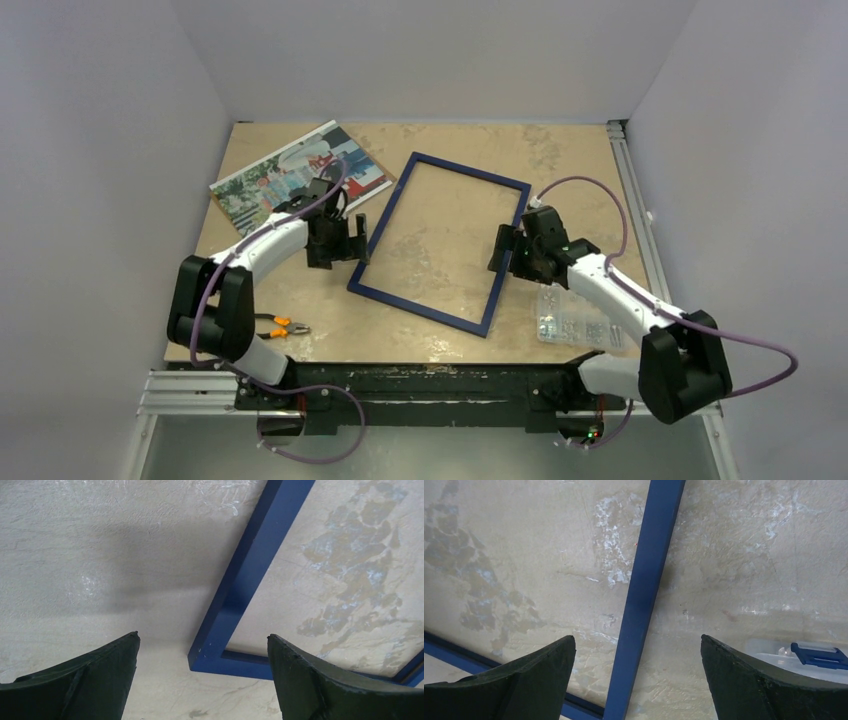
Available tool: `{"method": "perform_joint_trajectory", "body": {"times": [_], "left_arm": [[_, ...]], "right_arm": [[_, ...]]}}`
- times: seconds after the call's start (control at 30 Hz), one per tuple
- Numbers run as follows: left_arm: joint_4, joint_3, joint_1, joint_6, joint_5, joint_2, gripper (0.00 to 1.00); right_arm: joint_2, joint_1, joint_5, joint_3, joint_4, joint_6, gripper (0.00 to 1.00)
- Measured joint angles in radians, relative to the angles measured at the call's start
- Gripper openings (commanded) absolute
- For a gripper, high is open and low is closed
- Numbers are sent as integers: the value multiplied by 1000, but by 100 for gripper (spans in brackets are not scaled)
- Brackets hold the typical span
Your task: Put the photo into the frame
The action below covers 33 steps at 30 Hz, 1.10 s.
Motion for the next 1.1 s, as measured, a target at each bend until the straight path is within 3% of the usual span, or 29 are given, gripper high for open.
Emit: {"method": "perform_joint_trajectory", "body": {"times": [0.43,0.83,1.1], "left_arm": [[93,-10,2,-4,81,111,95],[424,-171,5,-89,338,61,89],[581,-268,-45,-143,349,11,89]], "right_arm": [[151,24,-42,-30,42,8,94],[237,24,-118,45,72,13,95],[254,9,-70,115,-1,3,95]]}}
